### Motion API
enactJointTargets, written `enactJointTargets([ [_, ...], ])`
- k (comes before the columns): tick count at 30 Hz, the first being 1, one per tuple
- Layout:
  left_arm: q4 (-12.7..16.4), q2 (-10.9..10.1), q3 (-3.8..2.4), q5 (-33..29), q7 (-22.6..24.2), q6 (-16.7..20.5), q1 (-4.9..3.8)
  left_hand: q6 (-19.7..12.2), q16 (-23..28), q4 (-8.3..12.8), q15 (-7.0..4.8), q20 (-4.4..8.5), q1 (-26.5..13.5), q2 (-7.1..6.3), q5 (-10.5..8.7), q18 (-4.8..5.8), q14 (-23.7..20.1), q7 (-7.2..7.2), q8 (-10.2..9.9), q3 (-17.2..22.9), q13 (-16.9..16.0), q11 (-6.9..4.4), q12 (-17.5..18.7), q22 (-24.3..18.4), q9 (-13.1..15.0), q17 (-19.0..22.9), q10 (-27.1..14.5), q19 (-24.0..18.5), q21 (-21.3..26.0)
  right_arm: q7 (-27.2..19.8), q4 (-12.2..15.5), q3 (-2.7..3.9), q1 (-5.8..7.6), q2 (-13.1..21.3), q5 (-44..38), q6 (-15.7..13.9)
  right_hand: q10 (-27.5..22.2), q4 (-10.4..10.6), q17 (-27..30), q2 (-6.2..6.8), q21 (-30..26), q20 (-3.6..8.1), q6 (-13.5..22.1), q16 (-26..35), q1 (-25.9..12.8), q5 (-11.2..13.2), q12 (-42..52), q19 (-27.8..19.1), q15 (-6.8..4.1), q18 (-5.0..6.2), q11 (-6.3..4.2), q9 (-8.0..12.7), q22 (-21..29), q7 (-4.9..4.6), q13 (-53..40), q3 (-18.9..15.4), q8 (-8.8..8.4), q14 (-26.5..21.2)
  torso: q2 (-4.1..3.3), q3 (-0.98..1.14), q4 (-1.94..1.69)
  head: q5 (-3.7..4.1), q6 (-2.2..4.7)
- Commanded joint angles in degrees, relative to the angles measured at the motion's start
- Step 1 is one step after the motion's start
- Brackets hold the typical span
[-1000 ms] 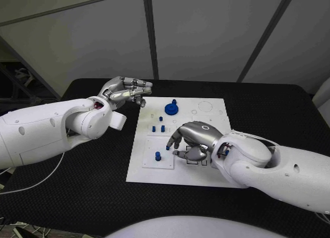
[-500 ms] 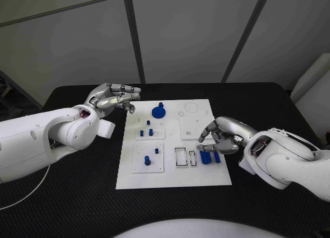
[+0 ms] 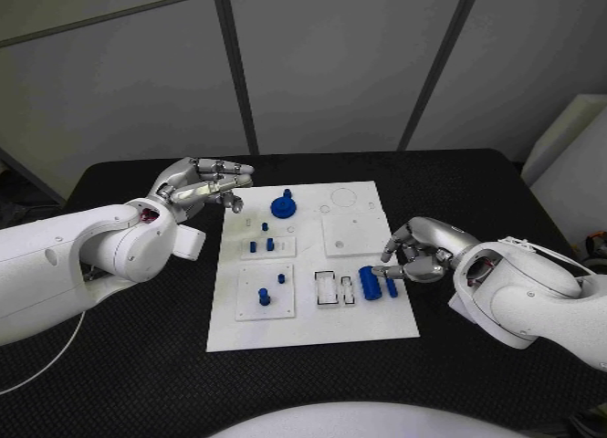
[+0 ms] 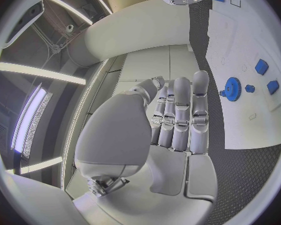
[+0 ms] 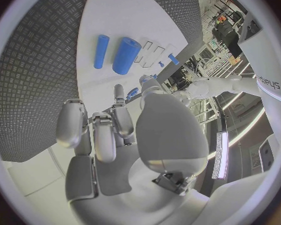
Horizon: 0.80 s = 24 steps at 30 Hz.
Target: Assemble the parts on the task board
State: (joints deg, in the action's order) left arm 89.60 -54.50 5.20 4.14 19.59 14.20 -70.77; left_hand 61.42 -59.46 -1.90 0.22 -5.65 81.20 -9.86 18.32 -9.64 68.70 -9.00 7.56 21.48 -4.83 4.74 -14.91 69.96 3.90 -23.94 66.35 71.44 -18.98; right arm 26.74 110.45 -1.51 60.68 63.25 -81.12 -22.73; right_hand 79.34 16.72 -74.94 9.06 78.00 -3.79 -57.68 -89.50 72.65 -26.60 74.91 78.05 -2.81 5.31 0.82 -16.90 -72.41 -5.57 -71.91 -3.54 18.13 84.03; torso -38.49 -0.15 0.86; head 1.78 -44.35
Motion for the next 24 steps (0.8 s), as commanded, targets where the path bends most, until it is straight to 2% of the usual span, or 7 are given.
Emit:
enactJointTargets([
  [1, 0.2, -0.1, -0.03, -0.3, 0.6, -0.4, -0.01, 0.0, 0.3, 0.0, 0.07, -0.17, -0.4, 0.35, -0.28, -0.73, -0.4, 0.00, 0.3, -0.3, -0.1, 0.11, -0.3, -0.1, 0.0, 0.1, -0.3, -0.2, 0.4, 4.4, -0.2, -0.01, -0.31, -0.5, -3.0, 1.4, 0.0, 0.0, -13.9, -0.22, 0.3, -0.09, 0.6, -0.1, -0.8, 0.0, 0.2, 0.4, 0.28, -1.15, 0.33, -0.4, 0.0, 0.03, -0.1, -0.8, 0.61, 5.7, -0.07, -0.02, 0.11, -0.16, -0.04],
  [6, 0.3, -0.3, -0.03, -0.3, 0.6, -0.4, 0.00, 0.0, 0.3, 0.0, 0.07, -0.17, -0.4, 0.35, -0.28, -0.73, -0.4, 0.00, 0.3, -0.3, -0.1, 0.11, -0.3, -0.1, 0.0, 0.1, -0.3, -0.2, 0.4, 5.3, -0.4, -0.02, -1.73, -1.4, -3.4, 2.6, 0.0, 0.1, -13.8, -0.59, 0.2, -0.10, 0.9, -0.1, -1.3, 0.3, 0.1, 0.3, 0.27, -1.13, 0.32, -0.9, 0.1, 0.07, -0.2, -2.0, 1.18, 5.7, -0.06, -0.06, 0.01, -0.16, -0.19],
  [16, 0.3, -0.4, -0.03, -0.3, 0.6, -0.5, 0.02, 0.0, 0.3, -0.1, 0.07, -0.17, -0.4, 0.39, -0.26, -0.73, -0.4, 0.02, 0.3, -0.4, -0.1, 0.09, -0.3, -0.1, 0.0, 0.1, -0.3, -0.2, 0.4, 5.8, -1.3, -0.03, -2.98, -3.2, -3.6, 3.8, -0.1, 0.1, -13.7, -0.99, 0.1, -0.09, 1.2, 0.0, -2.0, 0.6, 0.0, 0.3, 0.25, -1.11, 0.28, -1.5, 0.1, 0.13, -0.3, -3.2, 1.84, 5.7, -0.04, -0.06, 0.08, -0.38, -0.47],
  [24, 0.2, -0.5, -0.03, -0.3, 0.5, -0.6, 0.04, 0.0, 0.3, -0.1, 0.07, -0.17, -0.4, 0.39, -0.26, -0.73, -0.4, 0.02, 0.3, -0.4, -0.1, 0.09, -0.3, -0.1, 0.0, 0.1, -0.3, -0.2, 0.4, 6.1, -2.3, -0.03, -3.69, -4.8, -3.8, 3.4, -0.1, 0.1, -13.6, -1.36, 0.1, -0.08, 1.3, 0.0, -2.2, 0.6, 0.0, 0.2, 0.23, -1.09, 0.26, -1.8, 0.2, 0.17, -0.5, -3.5, 2.14, 5.7, -0.02, -0.10, 0.07, -0.39, -0.43],
])
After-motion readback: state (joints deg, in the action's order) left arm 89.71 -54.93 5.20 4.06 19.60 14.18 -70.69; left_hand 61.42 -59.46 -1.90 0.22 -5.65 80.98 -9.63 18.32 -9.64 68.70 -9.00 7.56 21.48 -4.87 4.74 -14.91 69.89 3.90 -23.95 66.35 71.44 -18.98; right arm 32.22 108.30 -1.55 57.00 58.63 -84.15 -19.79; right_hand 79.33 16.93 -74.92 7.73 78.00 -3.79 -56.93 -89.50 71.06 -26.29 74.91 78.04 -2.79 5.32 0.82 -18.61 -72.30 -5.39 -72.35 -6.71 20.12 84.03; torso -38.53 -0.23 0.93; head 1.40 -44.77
